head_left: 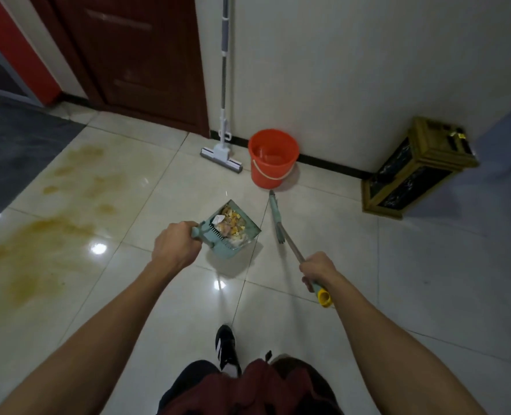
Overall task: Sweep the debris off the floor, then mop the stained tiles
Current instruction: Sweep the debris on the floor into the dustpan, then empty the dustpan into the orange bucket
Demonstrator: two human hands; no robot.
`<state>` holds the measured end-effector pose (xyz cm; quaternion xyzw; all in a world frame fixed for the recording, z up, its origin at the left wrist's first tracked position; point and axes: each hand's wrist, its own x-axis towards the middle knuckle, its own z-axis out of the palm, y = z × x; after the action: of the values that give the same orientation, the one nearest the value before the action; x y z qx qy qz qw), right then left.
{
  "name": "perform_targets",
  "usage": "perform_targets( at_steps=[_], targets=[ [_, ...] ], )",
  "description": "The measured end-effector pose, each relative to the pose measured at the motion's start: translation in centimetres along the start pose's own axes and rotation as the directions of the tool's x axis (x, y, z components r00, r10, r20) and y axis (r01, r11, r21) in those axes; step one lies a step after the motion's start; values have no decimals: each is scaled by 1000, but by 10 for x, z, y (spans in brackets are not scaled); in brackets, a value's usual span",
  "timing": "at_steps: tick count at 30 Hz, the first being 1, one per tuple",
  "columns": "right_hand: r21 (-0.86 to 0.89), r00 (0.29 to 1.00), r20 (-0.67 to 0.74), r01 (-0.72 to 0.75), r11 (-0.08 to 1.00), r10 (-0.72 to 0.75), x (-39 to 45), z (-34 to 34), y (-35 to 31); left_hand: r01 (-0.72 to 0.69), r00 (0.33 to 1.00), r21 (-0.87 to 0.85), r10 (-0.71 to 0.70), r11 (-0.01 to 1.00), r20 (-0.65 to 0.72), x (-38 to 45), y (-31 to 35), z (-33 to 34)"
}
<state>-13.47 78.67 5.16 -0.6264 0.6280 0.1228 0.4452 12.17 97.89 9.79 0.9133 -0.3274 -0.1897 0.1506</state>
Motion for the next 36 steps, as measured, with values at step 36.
perform_targets(
  at_steps=[36],
  targets=[
    [487,987,0,-139,862,159,235,-169,-125,-334,900,320,401,886,-171,344,246,-76]
  ],
)
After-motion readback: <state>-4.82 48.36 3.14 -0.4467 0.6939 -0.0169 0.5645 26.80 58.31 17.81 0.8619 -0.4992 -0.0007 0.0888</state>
